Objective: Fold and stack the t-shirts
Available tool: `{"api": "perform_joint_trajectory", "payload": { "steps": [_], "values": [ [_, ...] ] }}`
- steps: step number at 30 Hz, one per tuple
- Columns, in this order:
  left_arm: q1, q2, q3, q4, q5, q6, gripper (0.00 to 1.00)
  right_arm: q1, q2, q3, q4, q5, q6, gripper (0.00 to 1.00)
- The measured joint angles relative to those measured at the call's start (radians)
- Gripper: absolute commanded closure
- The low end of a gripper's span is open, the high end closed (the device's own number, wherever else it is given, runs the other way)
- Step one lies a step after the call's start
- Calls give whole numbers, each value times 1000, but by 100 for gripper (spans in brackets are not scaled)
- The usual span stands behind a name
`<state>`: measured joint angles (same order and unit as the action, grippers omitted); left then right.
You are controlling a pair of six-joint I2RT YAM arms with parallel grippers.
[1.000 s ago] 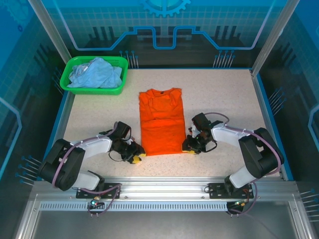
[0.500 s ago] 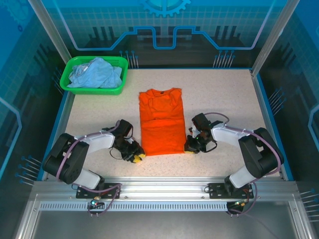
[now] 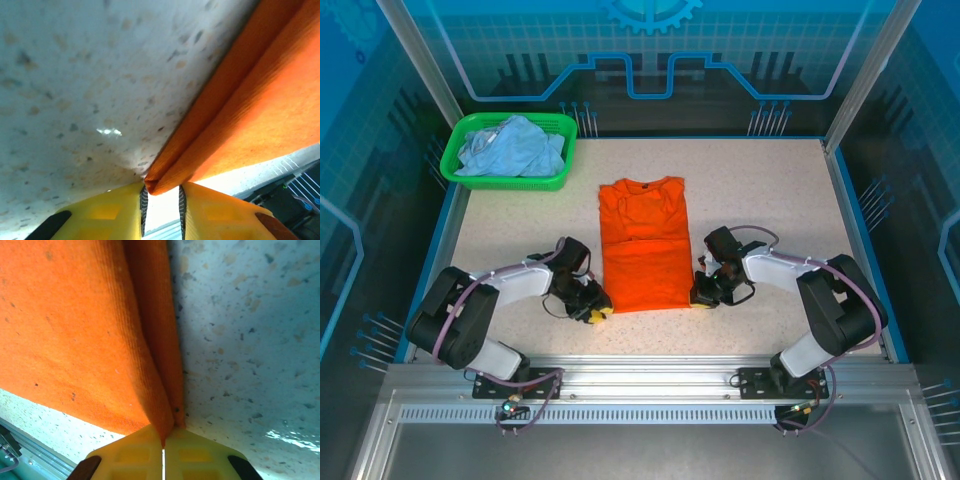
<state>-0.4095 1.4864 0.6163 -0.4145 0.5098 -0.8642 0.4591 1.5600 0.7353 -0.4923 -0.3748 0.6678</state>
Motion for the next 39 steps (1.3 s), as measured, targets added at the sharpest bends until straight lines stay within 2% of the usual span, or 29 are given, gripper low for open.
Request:
{"api": "perform_joint_trajectory", "payload": {
  "steps": [6, 14, 17, 19, 20, 33, 39],
  "values": [
    [-27, 2, 55, 0, -85, 29, 78, 0, 0, 0, 0, 0, 0, 93],
    [-60, 13, 62, -29, -141, 52, 83, 0, 0, 0, 0, -1, 0, 95],
    [-65, 4, 62, -40, -152, 54, 90, 0, 0, 0, 0, -2, 0, 96],
    [-66, -6, 62, -49, -158, 52, 99, 0, 0, 0, 0, -2, 0, 97],
    [-68, -11, 62, -52, -163, 50, 100, 0, 0, 0, 0, -2, 0, 97],
    [-104, -126, -23, -68, -173, 48, 100, 4, 0, 5, -17, 0, 0, 100],
    [-126, -204, -90, -107, -168, 24, 100, 85, -45, -45, -16, -4, 11, 100]
  ]
}}
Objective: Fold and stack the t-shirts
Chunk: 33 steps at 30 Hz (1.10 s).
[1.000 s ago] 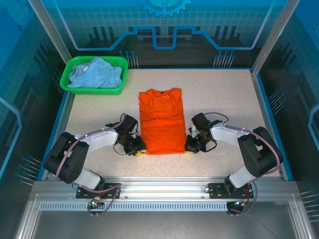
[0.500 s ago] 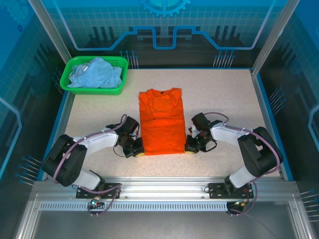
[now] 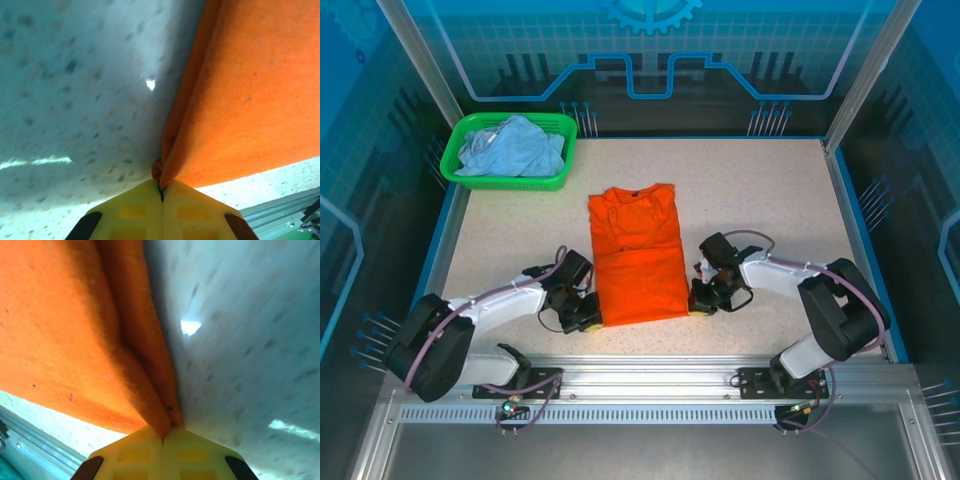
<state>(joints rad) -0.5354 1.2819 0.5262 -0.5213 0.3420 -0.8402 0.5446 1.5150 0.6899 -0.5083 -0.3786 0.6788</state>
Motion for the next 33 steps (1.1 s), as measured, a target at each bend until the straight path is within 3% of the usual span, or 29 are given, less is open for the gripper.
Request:
{"api": "perform_joint_trajectory", "payload": {
  "steps": [7, 15, 21, 33],
  "values": [
    [-66, -155, -70, -77, 57, -51, 100, 121, -148, -61, -89, 13, 35, 100],
    [-83, -369, -18, -246, 71, -77, 100, 155, -326, -28, -221, 41, 66, 100],
    [-64, -280, 206, -321, 23, -50, 100, 85, -287, 201, -312, 71, 58, 100],
    [150, 72, 598, -290, -14, 12, 100, -142, 45, 706, -403, 56, 12, 100]
  ]
}}
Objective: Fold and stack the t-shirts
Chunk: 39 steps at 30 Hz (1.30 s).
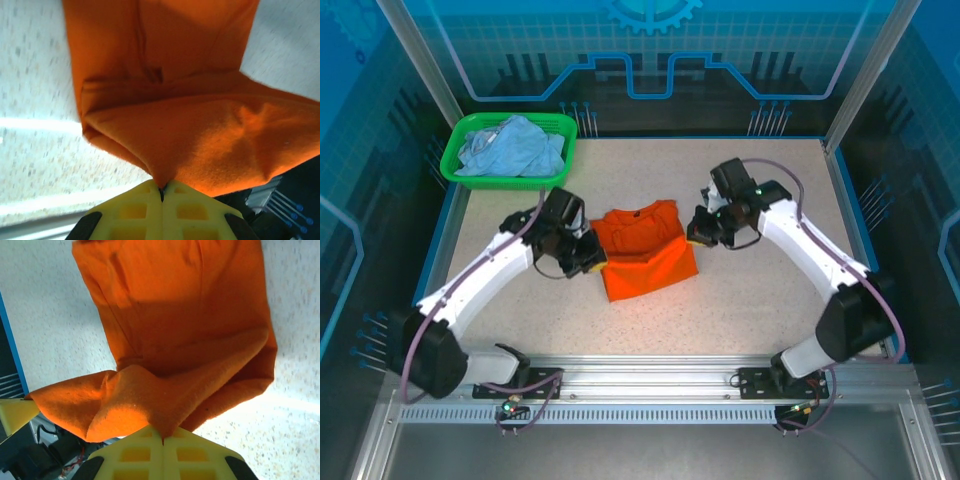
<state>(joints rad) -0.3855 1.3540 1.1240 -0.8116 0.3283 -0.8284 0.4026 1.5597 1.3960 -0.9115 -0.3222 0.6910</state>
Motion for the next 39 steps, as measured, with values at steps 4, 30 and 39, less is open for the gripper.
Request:
{"api": "perform_joint_trajectory", "payload": {
  "steps": [4, 30, 39],
  "values": [
    [55, 108, 122, 8, -3, 28, 100, -32, 145, 165, -29, -9, -13, 100],
    [255, 395, 473, -25, -151, -20, 59, -237, 602, 560, -50, -127, 129, 63],
    [-53, 336, 179, 181, -21, -46, 71, -7, 340, 124, 190, -186, 101, 93]
  ]
}}
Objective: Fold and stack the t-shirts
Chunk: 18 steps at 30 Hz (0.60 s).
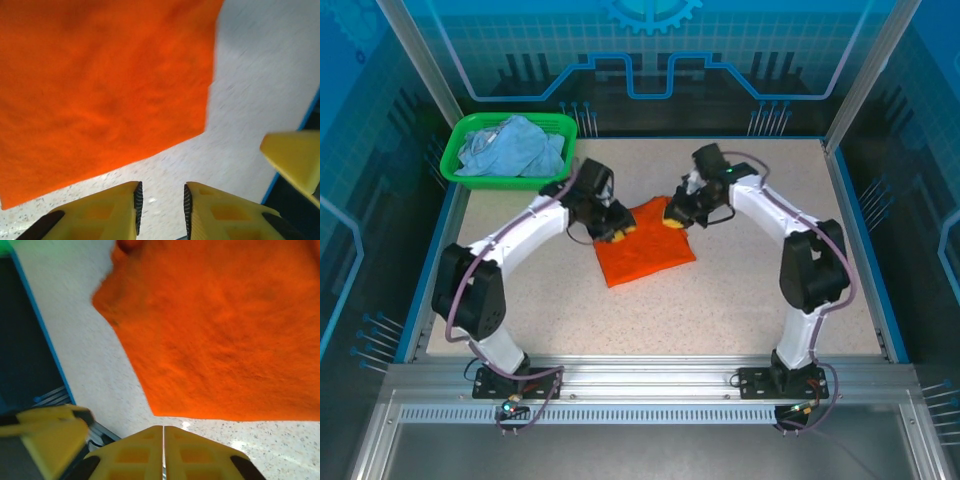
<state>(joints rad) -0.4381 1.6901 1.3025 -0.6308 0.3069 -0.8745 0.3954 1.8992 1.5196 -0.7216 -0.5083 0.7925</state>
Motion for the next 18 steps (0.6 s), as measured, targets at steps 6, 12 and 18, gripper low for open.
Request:
{"api": "perform_joint_trajectory", "payload": {
  "steps": [6, 12, 18],
  "values": [
    [-2, 75, -193, 73, -53, 2, 74, 17, 159, -121, 103, 11, 5, 97],
    [-26, 29, -351, 148, -52, 40, 74, 50, 53, -357, 232, -4, 8, 96],
    [-75, -182, -522, 84, -47, 55, 65, 151, -169, -592, 224, 37, 39, 83]
  ]
}}
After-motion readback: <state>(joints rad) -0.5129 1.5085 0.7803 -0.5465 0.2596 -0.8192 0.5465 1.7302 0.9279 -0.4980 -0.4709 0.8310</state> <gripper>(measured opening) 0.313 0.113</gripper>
